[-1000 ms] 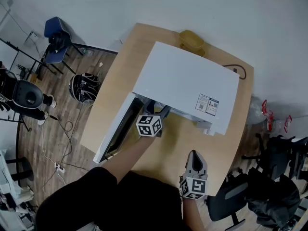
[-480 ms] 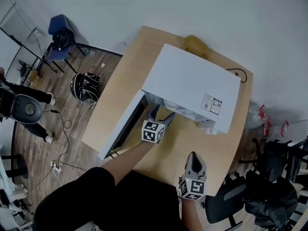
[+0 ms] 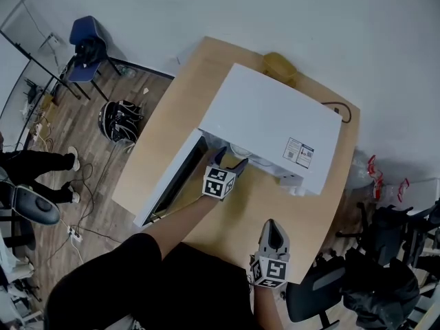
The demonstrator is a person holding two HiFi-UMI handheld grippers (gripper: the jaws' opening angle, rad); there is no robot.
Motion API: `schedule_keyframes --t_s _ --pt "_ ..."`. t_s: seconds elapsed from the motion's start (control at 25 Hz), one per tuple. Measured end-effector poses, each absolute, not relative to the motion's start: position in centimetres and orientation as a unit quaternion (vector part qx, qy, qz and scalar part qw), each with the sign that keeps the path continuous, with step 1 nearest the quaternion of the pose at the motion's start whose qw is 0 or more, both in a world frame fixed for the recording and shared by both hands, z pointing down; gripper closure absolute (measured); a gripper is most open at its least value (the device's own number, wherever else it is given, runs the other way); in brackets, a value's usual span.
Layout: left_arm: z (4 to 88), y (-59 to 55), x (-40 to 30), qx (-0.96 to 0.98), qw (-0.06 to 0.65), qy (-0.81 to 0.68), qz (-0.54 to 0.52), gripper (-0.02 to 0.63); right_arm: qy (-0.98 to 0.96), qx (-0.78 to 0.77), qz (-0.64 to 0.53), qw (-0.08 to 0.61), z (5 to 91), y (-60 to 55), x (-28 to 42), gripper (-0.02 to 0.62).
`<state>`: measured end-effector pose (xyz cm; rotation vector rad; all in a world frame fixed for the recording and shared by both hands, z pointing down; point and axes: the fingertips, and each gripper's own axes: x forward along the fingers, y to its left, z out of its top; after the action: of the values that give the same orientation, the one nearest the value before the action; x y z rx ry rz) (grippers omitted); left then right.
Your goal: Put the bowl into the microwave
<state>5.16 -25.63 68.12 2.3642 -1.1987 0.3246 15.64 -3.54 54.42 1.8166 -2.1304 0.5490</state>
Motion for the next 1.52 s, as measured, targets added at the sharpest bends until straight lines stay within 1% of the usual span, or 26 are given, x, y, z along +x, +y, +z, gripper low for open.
schedule_keyframes --t_s 0.52,1.52 --pt "68.4 -27.7 6.8 0.857 0.236 -0.443 0.117 0.259 -0.741 0.619 0.214 0.147 55.9 -4.2 16.3 0.535" --pt "68.1 -31.9 10.3 0.859 0.22 -0.446 0.12 0.259 -0.73 0.627 0.23 0.146 57.2 -6.1 18.6 0.535"
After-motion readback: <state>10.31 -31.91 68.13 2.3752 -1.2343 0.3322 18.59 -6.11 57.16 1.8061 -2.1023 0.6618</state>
